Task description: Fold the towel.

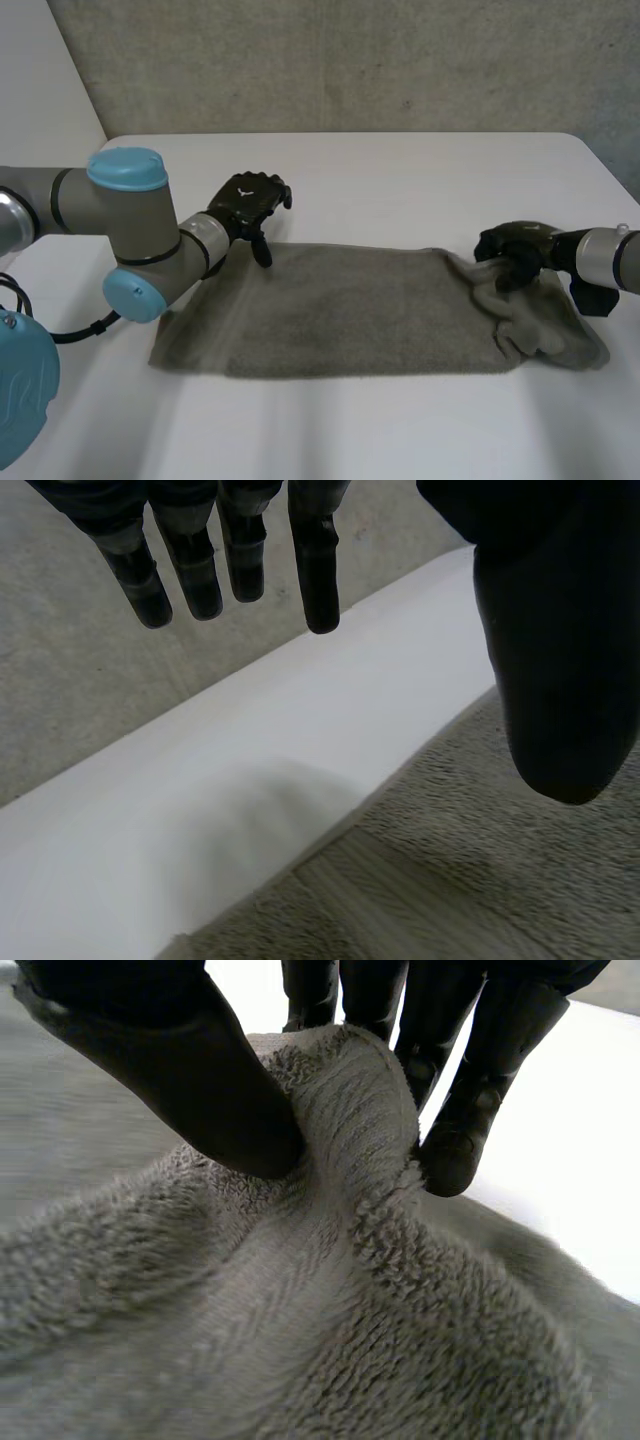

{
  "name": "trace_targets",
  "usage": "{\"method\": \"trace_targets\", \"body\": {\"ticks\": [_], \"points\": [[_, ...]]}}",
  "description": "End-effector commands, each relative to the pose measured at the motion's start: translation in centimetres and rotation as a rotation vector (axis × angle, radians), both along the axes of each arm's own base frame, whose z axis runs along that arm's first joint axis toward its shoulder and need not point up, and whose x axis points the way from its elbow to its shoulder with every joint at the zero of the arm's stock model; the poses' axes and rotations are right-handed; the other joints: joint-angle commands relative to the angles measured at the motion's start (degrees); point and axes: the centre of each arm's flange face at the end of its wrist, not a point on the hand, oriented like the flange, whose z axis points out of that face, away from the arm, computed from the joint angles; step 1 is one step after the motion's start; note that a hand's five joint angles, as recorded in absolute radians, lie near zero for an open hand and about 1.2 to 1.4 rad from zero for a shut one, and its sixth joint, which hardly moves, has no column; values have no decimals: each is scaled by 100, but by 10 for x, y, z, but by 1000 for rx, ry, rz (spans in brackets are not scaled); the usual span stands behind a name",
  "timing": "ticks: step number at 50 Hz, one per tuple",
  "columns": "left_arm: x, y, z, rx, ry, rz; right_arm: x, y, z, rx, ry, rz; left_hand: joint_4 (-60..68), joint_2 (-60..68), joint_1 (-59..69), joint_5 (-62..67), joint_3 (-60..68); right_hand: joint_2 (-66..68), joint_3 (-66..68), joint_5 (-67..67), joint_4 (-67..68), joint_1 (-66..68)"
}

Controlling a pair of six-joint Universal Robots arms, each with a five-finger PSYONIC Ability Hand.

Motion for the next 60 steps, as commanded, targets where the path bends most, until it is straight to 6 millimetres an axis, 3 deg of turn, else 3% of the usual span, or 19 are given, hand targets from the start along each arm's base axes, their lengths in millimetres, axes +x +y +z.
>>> {"method": "trace_targets", "body": {"ticks": [1,7,9,16,25,35,42,44,45,46,47,49,51,60], "points": [[-1,18,-4,39,-20,-29,8,65,29,-11,-43,268,-400,-374,-449,-217,-372,436,434,436,361,595],[1,24,-7,52,-24,-43,-1,89,34,4,38,401,-417,-391,-466,-234,-389,436,434,436,361,595],[0,25,-8,55,-27,-45,-15,98,41,59,59,459,-417,-391,-466,-234,-389,436,434,436,361,595],[-1,26,-13,65,-31,-48,-38,106,61,142,-7,545,-434,-408,-483,-251,-405,436,434,436,361,595],[-12,30,-26,72,-39,-77,-76,90,78,57,-69,495,-401,-375,-450,-218,-372,436,434,436,361,595],[-16,38,-33,83,-62,-97,-78,79,86,-19,-191,440,-81,-55,-130,102,-53,436,434,436,361,595],[-15,41,-28,73,-69,-94,-79,74,82,-13,-206,440,1769,1795,1720,1953,1798,436,434,436,361,595],[-14,40,-26,66,-69,-83,-79,74,82,-11,-208,441,3175,3201,3126,3358,3204,436,434,436,361,595],[-14,40,-26,66,-69,-83,-79,74,82,-11,-208,441,3182,3208,3133,3366,3211,436,434,436,361,595],[-13,38,-24,60,-68,-77,-78,74,82,-12,-207,445,4115,4141,4066,4298,4144,436,434,436,361,595],[-13,38,-24,60,-68,-77,-78,74,82,-12,-207,445,4124,4150,4075,4308,4153,436,434,436,361,595],[-10,34,-17,40,-70,-36,-78,73,81,-15,-207,444,5614,5640,5565,5798,5643,436,434,436,361,595],[-8,32,-12,25,-71,-6,-79,72,81,-16,-206,445,6321,6347,6272,6504,6350,436,434,436,361,595],[-2,29,26,-55,-56,69,-60,60,74,-1,-195,508,6494,6520,6445,6677,6523,436,434,436,361,595]]}}
